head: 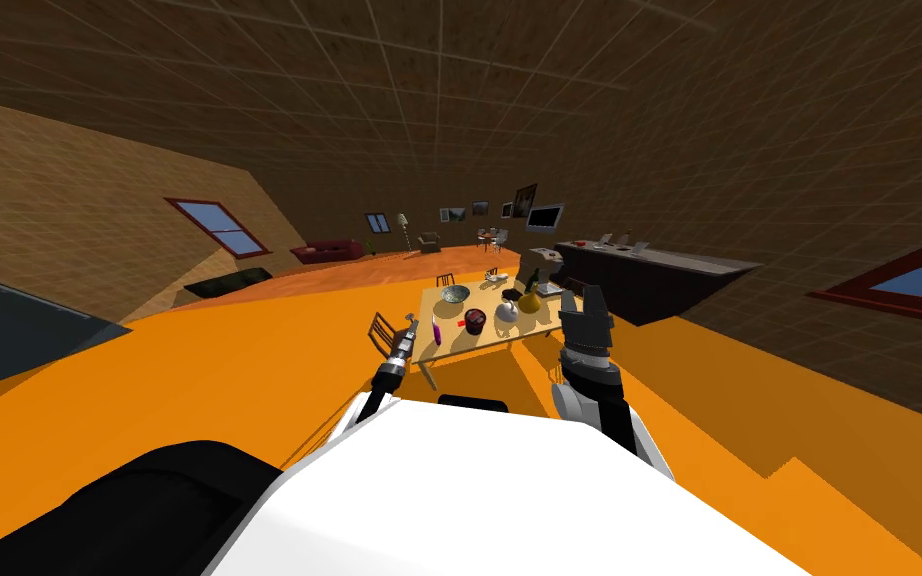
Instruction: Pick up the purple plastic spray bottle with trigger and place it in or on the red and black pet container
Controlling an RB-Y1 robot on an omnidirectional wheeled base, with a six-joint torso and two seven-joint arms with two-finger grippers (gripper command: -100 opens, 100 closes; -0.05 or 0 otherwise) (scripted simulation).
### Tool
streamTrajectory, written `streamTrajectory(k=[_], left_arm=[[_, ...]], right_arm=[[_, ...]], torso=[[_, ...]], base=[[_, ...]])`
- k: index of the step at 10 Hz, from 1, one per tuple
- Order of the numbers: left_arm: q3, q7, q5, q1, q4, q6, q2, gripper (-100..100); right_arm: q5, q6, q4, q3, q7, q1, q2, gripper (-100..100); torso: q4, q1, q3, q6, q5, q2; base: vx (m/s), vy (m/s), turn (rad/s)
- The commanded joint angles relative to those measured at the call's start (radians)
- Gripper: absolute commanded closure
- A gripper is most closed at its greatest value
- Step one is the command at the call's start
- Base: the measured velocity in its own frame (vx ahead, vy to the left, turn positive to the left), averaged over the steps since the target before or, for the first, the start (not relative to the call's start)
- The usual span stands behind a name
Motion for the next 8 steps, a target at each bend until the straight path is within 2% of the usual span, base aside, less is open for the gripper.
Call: streamTrajectory(k=[1, 2, 6, 7, 8], left_arm=[[0.002, -0.003, -0.023, 0.013, 0.050, 0.036, 0.024, -100], [0.002, -0.003, -0.023, 0.013, 0.051, 0.036, 0.024, -100], [-0.011, -0.025, -0.092, 0.042, 0.163, 0.139, 0.062, -100], [-0.011, -0.025, -0.092, 0.042, 0.163, 0.139, 0.062, -100], [-0.013, -0.032, -0.107, 0.047, 0.189, 0.163, 0.071, -100]], right_arm=[[0.000, 0.000, 0.000, 0.000, 0.000, 0.000, 0.000, 0], [0.000, 0.000, 0.000, 0.000, 0.000, 0.000, 0.000, 0], [0.000, 0.000, 0.000, 0.000, 0.000, 0.000, 0.000, 0], [0.000, 0.000, 0.000, 0.000, 0.000, 0.000, 0.000, 0], [0.000, 0.000, 0.000, 0.000, 0.000, 0.000, 0.000, 0]], torso=[[0.000, 0.000, 0.000, 0.000, 0.000, 0.000], [0.000, -0.001, 0.001, 0.000, 0.000, 0.001], [0.000, -0.001, 0.000, 0.000, 0.000, 0.000], [0.000, -0.002, 0.000, 0.000, 0.000, 0.000], [0.000, 0.000, 0.000, -0.001, 0.000, -0.001]], base=[[-0.064, -0.111, -0.208], [-0.049, -0.074, -0.055], [-0.031, -0.096, -0.158], [-0.016, -0.083, -0.020], [-0.019, -0.082, -0.094]])
